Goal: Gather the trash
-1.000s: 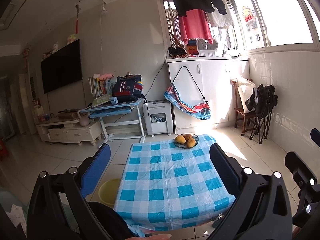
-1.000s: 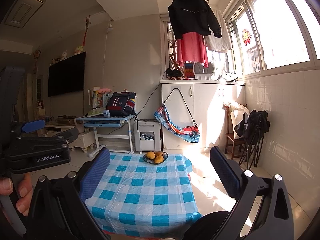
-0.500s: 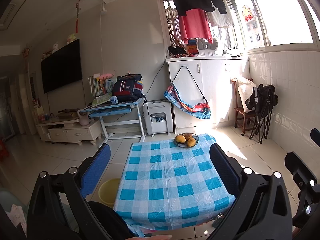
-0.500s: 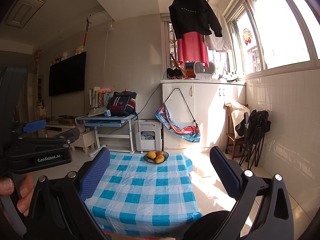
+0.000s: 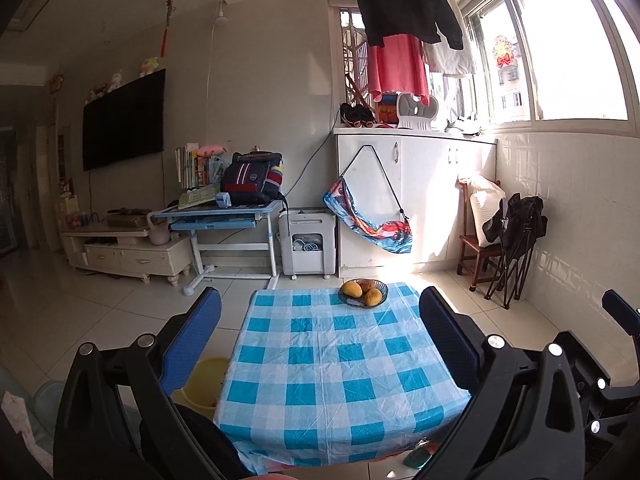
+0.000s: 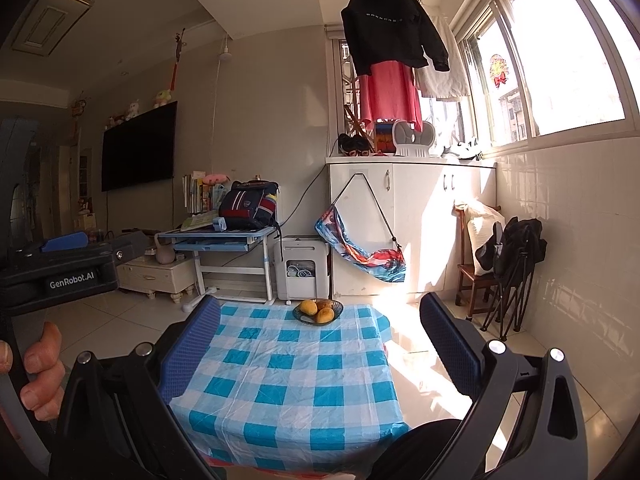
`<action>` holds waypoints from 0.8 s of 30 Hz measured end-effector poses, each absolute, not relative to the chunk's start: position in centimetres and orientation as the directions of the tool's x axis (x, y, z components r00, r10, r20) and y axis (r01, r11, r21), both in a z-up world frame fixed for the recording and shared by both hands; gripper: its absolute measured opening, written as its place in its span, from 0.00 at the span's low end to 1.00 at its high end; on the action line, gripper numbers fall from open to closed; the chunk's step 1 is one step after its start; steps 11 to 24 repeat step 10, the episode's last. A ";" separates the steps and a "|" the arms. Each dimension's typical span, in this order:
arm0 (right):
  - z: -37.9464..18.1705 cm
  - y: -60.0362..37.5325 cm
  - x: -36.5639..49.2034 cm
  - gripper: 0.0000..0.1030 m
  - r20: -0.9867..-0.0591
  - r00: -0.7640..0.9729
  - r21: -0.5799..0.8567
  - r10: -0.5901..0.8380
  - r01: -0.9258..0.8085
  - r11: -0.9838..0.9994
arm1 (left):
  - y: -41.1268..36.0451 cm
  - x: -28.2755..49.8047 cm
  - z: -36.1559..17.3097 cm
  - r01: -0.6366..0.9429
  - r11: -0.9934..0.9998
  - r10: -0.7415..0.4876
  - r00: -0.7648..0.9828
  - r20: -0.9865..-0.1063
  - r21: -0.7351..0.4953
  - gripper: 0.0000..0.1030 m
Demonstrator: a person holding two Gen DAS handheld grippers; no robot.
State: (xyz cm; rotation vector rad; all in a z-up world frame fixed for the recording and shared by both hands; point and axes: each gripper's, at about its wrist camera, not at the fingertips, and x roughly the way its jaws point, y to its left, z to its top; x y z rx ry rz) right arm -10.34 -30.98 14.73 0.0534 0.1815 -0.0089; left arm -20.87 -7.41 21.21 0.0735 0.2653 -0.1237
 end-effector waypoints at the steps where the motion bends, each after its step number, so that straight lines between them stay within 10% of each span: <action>1: 14.7 -31.0 -10.3 0.93 -0.180 0.984 0.052 -0.003 0.012 0.999 | -7.4 -20.7 21.0 0.120 0.990 -0.096 0.958 -0.270 0.075 0.93; 24: 13.9 -30.8 -9.7 0.93 -0.198 0.980 0.048 0.003 0.007 0.999 | -6.8 -18.0 18.5 0.135 0.987 -0.092 0.920 -0.381 0.088 0.93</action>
